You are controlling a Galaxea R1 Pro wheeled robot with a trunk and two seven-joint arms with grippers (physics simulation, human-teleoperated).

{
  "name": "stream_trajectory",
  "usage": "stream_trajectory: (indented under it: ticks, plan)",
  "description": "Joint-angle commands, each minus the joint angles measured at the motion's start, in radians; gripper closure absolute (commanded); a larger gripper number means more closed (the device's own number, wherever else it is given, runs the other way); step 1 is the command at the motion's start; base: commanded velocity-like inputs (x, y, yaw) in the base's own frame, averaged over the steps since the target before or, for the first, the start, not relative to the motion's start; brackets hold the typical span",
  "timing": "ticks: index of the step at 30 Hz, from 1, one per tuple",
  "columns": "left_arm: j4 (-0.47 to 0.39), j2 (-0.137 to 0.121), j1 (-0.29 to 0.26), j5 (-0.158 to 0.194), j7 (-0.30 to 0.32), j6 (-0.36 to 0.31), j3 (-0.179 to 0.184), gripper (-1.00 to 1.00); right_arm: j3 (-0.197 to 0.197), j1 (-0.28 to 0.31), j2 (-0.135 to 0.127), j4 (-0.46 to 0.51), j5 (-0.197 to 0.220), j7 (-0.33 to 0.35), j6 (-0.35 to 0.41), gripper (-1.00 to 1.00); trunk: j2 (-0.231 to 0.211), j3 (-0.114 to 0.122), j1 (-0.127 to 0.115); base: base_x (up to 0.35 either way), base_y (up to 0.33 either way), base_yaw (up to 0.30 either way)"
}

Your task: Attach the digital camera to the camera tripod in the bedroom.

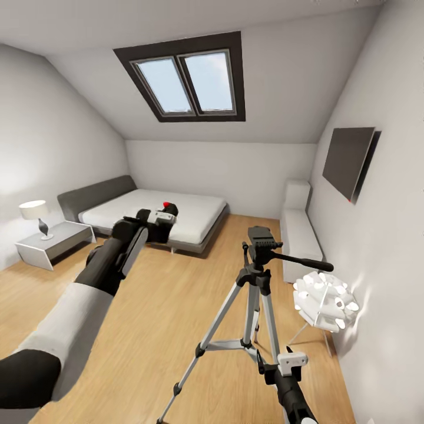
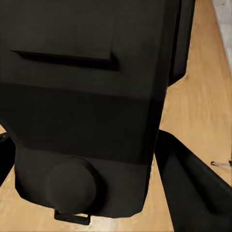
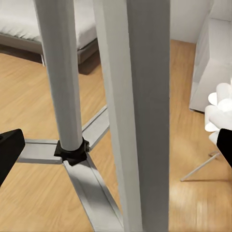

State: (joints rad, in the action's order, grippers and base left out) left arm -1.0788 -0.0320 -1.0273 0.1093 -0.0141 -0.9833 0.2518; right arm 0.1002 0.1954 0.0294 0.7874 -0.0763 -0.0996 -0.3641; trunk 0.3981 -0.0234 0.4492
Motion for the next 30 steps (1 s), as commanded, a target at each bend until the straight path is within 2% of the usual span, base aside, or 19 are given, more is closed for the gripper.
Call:
stream_trajectory:
  ticks: [1, 2, 4, 5, 7, 8, 10, 11, 14, 15, 16, 19, 21, 22, 24, 25, 27, 28, 30]
  plan:
    - [0.037, 0.002, -0.058, 0.015, -0.002, -0.005, -0.027, 1.0, 0.003, 0.001, 0.0, 0.0, -0.008, -0.01, -0.001, -1.0, 0.002, -0.003, 0.001, 0.0, 0.0, 0.0]
    - [0.057, 0.002, -0.088, 0.015, -0.002, -0.006, -0.044, 1.0, 0.003, 0.001, 0.0, 0.0, -0.007, -0.01, -0.001, -1.0, 0.002, -0.003, 0.001, 0.0, 0.0, 0.0]
    - [0.155, 0.004, -0.224, 0.015, -0.003, -0.009, -0.114, 1.0, 0.002, 0.001, 0.0, 0.0, -0.007, -0.009, -0.001, -1.0, 0.002, -0.003, 0.001, 0.0, 0.0, 0.0]
    - [0.184, 0.003, -0.263, 0.015, -0.004, -0.009, -0.128, 1.0, 0.002, 0.001, 0.0, 0.0, -0.007, -0.009, -0.001, -1.0, 0.002, -0.003, 0.001, 0.0, 0.0, 0.0]
    - [0.319, 0.003, -0.451, 0.019, -0.004, -0.01, -0.164, 1.0, 0.002, 0.001, 0.0, 0.0, -0.006, -0.009, -0.001, -1.0, 0.002, -0.003, 0.001, 0.0, 0.0, 0.0]
    - [0.356, 0.003, -0.508, 0.022, -0.004, -0.01, -0.169, 1.0, 0.002, 0.001, 0.0, 0.0, -0.006, -0.009, -0.001, -1.0, 0.002, -0.003, 0.001, 0.0, 0.0, 0.0]
    - [0.473, 0.005, -0.695, 0.041, -0.004, -0.01, -0.181, 1.0, 0.003, 0.001, 0.002, 0.0, -0.005, -0.009, -0.001, -1.0, 0.002, -0.003, 0.001, 0.0, 0.0, 0.0]
    - [0.509, 0.01, -0.757, 0.058, -0.004, -0.011, -0.184, 1.0, 0.003, 0.001, 0.002, 0.0, -0.005, -0.009, -0.001, -1.0, 0.002, -0.003, 0.001, 0.0, 0.0, 0.0]
    - [0.543, 0.024, -0.827, 0.115, 0.002, -0.012, -0.187, 1.0, 0.003, 0.001, 0.003, -0.001, -0.005, -0.009, -0.002, -1.0, 0.002, -0.003, 0.001, 0.0, 0.0, 0.0]
    - [0.55, 0.043, -0.85, 0.178, 0.02, -0.014, -0.188, 1.0, 0.002, 0.001, 0.003, -0.001, -0.006, -0.009, -0.003, -1.0, 0.002, -0.003, 0.001, 0.0, 0.0, 0.0]
    - [0.554, 0.061, -0.859, 0.216, 0.047, -0.017, -0.187, 1.0, 0.002, 0.001, 0.003, -0.001, -0.006, -0.009, -0.003, -1.0, 0.002, -0.003, 0.001, 0.0, 0.0, 0.0]
    - [0.558, 0.087, -0.869, 0.257, 0.143, -0.022, -0.171, 1.0, 0.002, 0.001, 0.003, 0.0, -0.006, -0.009, -0.004, -1.0, 0.002, -0.003, 0.001, 0.0, 0.0, 0.0]
    - [0.558, 0.097, -0.873, 0.27, 0.245, -0.022, -0.121, 1.0, 0.002, 0.001, 0.003, 0.0, -0.006, -0.009, -0.005, -1.0, 0.002, -0.003, 0.001, 0.0, 0.0, 0.0]
    - [0.558, 0.101, -0.874, 0.274, 0.321, -0.023, -0.058, 1.0, 0.002, 0.001, 0.003, 0.0, -0.006, -0.009, -0.005, -1.0, 0.002, -0.003, 0.001, 0.0, 0.0, 0.0]
    - [0.556, 0.102, -0.875, 0.277, 0.403, -0.023, 0.027, 1.0, 0.002, 0.001, 0.003, 0.0, -0.006, -0.009, -0.005, -1.0, 0.002, -0.003, 0.001, 0.0, 0.0, 0.0]
    - [0.549, 0.102, -0.876, 0.279, 0.548, -0.021, 0.184, 1.0, 0.002, 0.001, 0.003, 0.0, -0.007, -0.009, -0.005, -1.0, 0.002, -0.003, 0.001, 0.0, 0.0, 0.0]
    - [0.529, 0.102, -0.876, 0.278, 0.735, -0.016, 0.372, 1.0, 0.002, 0.001, 0.003, 0.0, -0.007, -0.009, -0.005, -1.0, 0.002, -0.003, 0.001, 0.0, 0.0, 0.0]
    - [0.523, 0.101, -0.876, 0.277, 0.78, -0.015, 0.414, 1.0, 0.002, 0.001, 0.003, 0.0, -0.007, -0.009, -0.005, -1.0, 0.002, -0.003, 0.001, 0.0, 0.0, 0.0]
    - [0.501, 0.102, -0.876, 0.275, 0.934, -0.009, 0.559, 1.0, 0.002, 0.001, 0.003, 0.0, -0.007, -0.009, -0.005, -1.0, 0.002, -0.003, 0.001, 0.0, 0.0, 0.0]
